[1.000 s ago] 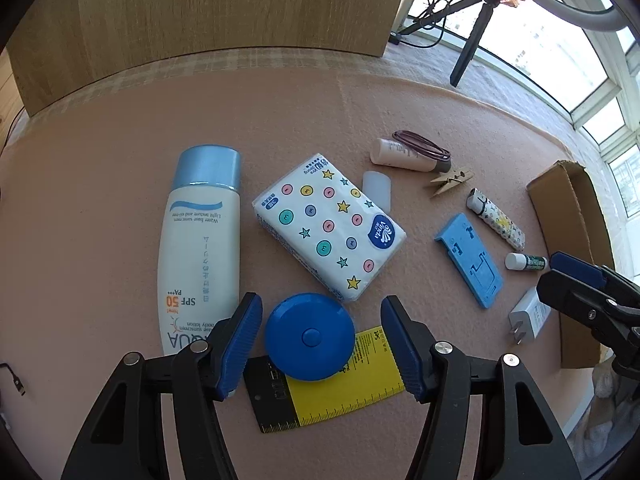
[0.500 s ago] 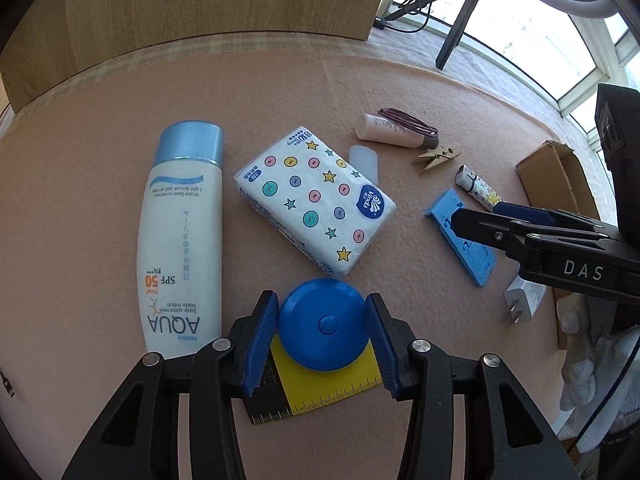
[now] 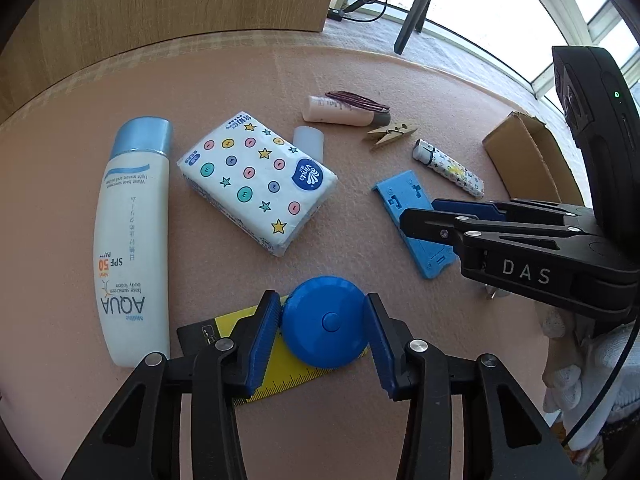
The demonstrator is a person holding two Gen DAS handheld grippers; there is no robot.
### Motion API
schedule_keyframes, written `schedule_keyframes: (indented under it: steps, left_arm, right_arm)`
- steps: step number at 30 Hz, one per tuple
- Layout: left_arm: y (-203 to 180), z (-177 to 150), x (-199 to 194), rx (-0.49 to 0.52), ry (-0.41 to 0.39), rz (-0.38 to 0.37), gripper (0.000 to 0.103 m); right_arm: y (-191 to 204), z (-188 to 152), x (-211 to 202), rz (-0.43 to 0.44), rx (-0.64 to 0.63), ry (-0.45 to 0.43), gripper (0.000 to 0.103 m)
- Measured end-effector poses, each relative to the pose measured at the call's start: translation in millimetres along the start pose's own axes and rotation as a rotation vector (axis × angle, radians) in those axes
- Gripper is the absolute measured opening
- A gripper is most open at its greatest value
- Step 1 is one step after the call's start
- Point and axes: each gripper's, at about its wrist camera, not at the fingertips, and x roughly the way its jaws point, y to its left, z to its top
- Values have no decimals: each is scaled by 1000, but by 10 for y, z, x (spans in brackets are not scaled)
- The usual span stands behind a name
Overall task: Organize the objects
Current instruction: 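Grasp the blue phone stand with the right gripper while the left gripper approaches the blue tape measure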
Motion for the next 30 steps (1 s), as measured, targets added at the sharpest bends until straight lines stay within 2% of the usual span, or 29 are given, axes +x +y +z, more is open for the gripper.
schedule_keyframes:
  steps: [7,9,12,14,16,18,20,21,24,26,27,28,30]
  left_arm:
    - [-146,-376,-86,27,4,-9,44]
    - [-164,-466,-83,28,17,0,40]
    - [-206,-634,-132,48,5,22,39]
    - [-201,-674,-156,30,6,10,39]
    - [-219,-688,-185,37,12,-4,39]
    - [-221,-651,-248,35,-17,15,46]
    - [-214,-559,-314,17,-50,4,64]
    - [-209,-505,-339,10,-64,-3,64]
    - [-234,-322,-334,27,-84,22,64]
    - [-232,-220,-294,29,-77,21,63]
    - [-235,-176,-270,30,-72,21,63]
    - [-240,-145,-247,35,-65,22,62]
    - [-253,-108,-190,45,-49,22,57]
  right_arm:
    - [84,-364,-95,-8,-47,-31,27]
    - [81,-452,-135,1,-35,-35,26]
    - [73,-560,-182,11,-29,-40,23]
    - [54,-591,-169,18,-21,-39,21]
    - [46,-623,-178,20,-36,-23,14]
    - [19,-658,-181,27,-30,-13,9]
    - [-15,-674,-190,38,-22,-12,7]
    - [-21,-672,-192,47,-27,-8,7]
    - [-79,-650,-256,86,7,-19,10]
    - [-133,-592,-344,102,44,-50,22]
    - [-149,-542,-381,104,56,-65,34]
    - [-163,-479,-403,98,63,-73,39]
    - [-186,-326,-404,82,74,-86,39]
